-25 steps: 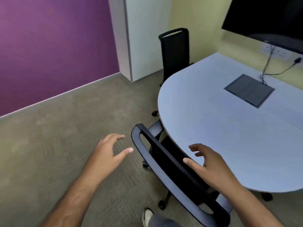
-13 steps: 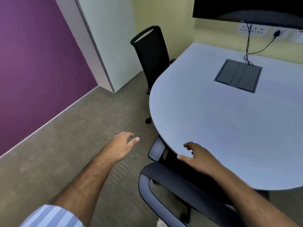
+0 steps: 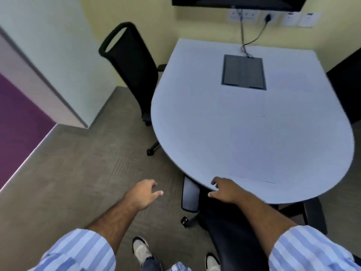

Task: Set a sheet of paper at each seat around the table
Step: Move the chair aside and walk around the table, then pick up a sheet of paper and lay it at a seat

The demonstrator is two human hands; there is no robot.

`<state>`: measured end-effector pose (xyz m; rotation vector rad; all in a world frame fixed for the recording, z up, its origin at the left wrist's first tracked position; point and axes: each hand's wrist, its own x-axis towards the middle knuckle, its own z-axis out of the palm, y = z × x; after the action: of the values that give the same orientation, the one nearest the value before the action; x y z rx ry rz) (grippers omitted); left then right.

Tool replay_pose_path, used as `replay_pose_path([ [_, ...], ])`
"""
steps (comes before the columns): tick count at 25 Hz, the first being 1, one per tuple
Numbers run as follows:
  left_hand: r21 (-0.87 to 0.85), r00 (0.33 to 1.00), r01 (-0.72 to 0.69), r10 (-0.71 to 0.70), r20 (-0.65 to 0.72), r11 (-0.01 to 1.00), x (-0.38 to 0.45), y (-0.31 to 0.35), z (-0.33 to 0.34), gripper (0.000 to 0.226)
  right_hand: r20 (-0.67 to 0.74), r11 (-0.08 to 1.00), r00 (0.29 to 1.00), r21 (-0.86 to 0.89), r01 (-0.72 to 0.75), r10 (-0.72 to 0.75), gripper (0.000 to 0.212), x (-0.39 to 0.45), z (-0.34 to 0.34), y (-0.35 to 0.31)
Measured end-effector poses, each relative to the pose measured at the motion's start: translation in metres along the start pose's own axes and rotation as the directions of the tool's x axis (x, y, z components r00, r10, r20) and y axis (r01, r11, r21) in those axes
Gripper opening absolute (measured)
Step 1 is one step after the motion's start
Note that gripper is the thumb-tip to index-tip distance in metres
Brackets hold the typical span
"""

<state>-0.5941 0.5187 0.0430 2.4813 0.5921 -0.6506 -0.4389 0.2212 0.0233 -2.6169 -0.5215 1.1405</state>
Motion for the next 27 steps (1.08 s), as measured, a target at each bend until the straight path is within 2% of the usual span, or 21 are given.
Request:
replay_pose_path([
  [5,-0.039,0.991,-0.123,0.125,0.044,0.992,0.025,-0.058,-0.033,0.053,-0.091,0.982,0.983,0.114,-0.151,0.162,0.055,0.003,0.018,-0.050],
  [10,-0.030,0.970,-0.240,0.241,0.041,0.970,0.068,-0.076,-0.085,0.046,-0.239,0.945,0.935,0.262,-0.197,0.262,0.049,0.013,0.019,-0.101],
  [16,-0.019,0.945,-0.328,0.328,0.010,0.944,0.139,-0.042,-0.142,0.046,-0.331,0.888,0.859,0.380,-0.258,0.391,0.043,0.067,-0.009,-0.127],
  [22,0.017,0.915,-0.394,0.390,0.098,0.919,0.234,0.001,-0.185,0.047,-0.357,0.802,0.802,0.550,-0.234,0.479,0.038,0.157,-0.048,-0.117],
  [27,0.049,0.916,-0.387,0.378,0.133,0.921,0.322,0.050,-0.212,0.043,-0.416,0.832,0.785,0.512,-0.215,0.459,0.043,0.237,-0.125,-0.093],
])
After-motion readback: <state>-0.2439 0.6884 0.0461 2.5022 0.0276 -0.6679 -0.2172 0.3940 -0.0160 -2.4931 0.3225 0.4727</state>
